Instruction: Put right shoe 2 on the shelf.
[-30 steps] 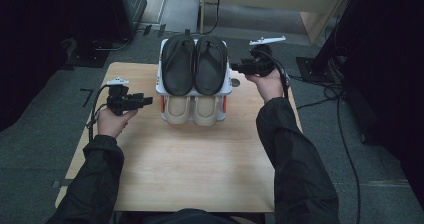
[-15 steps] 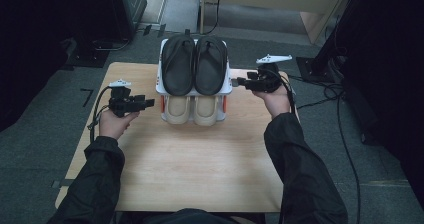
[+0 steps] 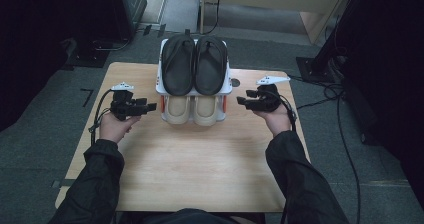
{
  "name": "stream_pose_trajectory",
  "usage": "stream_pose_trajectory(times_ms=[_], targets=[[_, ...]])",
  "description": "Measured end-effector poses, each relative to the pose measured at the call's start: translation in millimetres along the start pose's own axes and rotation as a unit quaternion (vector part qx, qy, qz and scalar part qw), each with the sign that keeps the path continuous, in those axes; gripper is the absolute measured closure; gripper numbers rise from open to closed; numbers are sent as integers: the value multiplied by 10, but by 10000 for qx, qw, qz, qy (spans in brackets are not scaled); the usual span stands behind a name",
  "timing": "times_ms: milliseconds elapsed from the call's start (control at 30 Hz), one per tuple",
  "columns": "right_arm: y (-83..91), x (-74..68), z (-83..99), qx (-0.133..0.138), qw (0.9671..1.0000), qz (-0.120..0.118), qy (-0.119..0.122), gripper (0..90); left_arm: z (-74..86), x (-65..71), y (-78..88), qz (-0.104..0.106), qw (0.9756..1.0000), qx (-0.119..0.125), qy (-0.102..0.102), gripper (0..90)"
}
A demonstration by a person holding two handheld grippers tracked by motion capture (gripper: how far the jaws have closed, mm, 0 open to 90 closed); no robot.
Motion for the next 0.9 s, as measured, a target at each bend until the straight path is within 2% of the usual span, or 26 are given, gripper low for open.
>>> stream_pose_trajectory(times_ms=[133, 467, 567, 667, 733, 767, 900], targets=[[-12, -65, 142, -1, 10000, -35, 9, 461, 26, 41, -3, 25, 10000, -26, -35, 415], [-43, -242, 445, -13, 9998, -163, -84, 449, 89, 165, -52, 139, 9993, -291, -163, 401], [-51, -288, 526, -16, 9999, -160, -62, 449, 99, 202, -64, 136, 9995, -203, -221, 400], [-68, -314, 585, -43, 9999, -165, 2, 449, 115, 227, -82, 151, 9993, -248, -254, 400], [-73, -333, 624, -106, 9997, -204, -74, 449, 116, 241, -93, 150, 9992, -253, -270, 399], [-78, -344, 634, -46, 9997, -236, -98, 449, 116, 248, -99, 159, 9992, -252, -276, 399], [-66, -358, 679, -15, 9997, -236, -85, 450, 121, 260, -123, 174, 9989, -279, -333, 398]])
Point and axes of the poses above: each handheld gripper's, and its own axes: y roughly backward along the jaws, z roughly out of its underside, x roughly to its right, the point moved 10 cm from there along -y, roughly forward along the jaws, and after that the axes turned 13 degrees about z, right-handed, at the moved point
